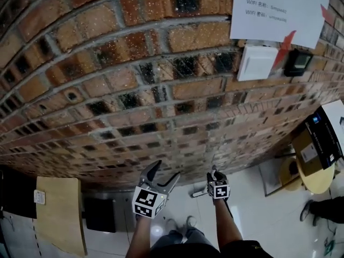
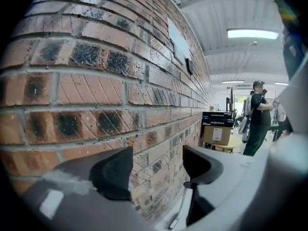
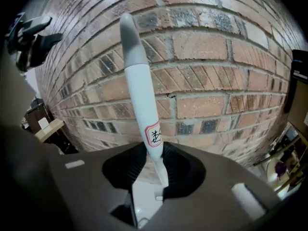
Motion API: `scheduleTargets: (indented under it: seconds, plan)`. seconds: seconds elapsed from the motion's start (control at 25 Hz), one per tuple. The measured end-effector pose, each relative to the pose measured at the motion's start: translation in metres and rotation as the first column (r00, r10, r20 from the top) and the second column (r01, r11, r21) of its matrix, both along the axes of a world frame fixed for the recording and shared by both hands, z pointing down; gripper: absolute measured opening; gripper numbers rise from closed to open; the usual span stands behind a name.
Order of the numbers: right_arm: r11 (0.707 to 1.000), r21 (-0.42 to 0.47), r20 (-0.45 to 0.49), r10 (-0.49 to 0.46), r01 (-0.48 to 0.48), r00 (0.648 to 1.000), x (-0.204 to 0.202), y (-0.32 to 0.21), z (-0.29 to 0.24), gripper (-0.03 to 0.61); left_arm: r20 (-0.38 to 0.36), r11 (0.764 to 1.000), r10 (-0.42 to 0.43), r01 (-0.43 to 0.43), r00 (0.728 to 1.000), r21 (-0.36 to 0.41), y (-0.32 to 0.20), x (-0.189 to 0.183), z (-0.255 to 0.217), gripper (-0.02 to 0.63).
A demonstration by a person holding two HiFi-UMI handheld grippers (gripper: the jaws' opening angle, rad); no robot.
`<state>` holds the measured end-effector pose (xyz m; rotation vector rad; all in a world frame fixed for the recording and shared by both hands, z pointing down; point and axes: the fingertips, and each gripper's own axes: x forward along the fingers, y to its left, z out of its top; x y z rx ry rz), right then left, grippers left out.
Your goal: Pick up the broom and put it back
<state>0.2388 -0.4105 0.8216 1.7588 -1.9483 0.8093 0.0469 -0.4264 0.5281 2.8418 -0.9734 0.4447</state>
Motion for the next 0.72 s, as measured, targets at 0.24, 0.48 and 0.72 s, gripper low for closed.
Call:
scheduleTargets:
  seconds: [0.24, 0.48, 0.72]
  plan:
    - [0.999, 0.046, -0.012, 0.026, -0.026, 1.000, -0.005, 0.032, -0.027, 0.107, -0.039, 0.999, -0.019, 0.021, 0.999, 0.047, -0.002, -0.005, -0.022, 0.337]
    - [0.981, 0.192, -0.096, 0.018, 0.001, 0.995, -0.038, 0.033, -0.126, 0.104, -0.063, 0.995, -0.050, 0.055, 0.997, 0.081, -0.004, -0.017, -0.042, 0.331]
    - [0.915, 0.398, -0.130, -0.016, 0.066, 0.991, -0.080, 0.018, -0.248, 0.104, -0.121, 0.978, -0.130, 0.148, 0.984, 0.147, -0.005, -0.042, -0.077, 0.322]
